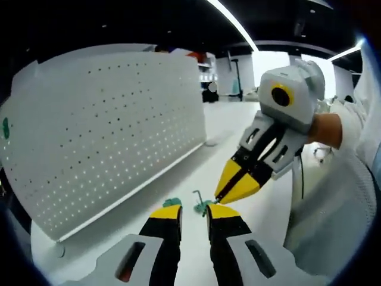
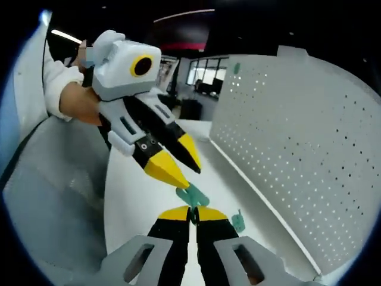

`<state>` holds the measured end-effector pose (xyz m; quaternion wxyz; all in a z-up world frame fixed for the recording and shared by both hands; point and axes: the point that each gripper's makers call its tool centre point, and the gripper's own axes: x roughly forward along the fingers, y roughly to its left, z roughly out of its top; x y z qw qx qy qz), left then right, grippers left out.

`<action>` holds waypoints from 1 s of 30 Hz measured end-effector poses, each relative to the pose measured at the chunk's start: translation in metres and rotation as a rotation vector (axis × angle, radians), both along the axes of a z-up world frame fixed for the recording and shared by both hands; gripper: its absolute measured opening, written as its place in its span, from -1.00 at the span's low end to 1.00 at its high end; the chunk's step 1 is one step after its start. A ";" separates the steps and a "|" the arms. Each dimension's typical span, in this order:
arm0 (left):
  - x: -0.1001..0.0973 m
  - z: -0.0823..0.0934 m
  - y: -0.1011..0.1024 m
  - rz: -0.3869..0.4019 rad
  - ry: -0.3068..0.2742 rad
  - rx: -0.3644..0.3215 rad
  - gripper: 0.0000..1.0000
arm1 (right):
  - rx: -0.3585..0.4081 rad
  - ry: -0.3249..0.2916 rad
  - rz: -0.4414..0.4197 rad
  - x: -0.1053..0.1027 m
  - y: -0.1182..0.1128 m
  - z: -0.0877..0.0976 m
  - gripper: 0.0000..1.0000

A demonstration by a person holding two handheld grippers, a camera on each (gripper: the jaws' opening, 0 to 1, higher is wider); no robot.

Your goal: Insert the hook assembly into the mounting plate slot until the hook locks in place.

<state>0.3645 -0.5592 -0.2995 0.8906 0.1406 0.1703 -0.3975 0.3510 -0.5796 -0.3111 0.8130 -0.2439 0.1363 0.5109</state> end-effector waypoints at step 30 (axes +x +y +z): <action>-0.002 -0.003 -0.001 -0.007 0.025 -0.002 -0.96 | -0.067 -0.112 -0.052 0.012 -0.016 0.003 -1.00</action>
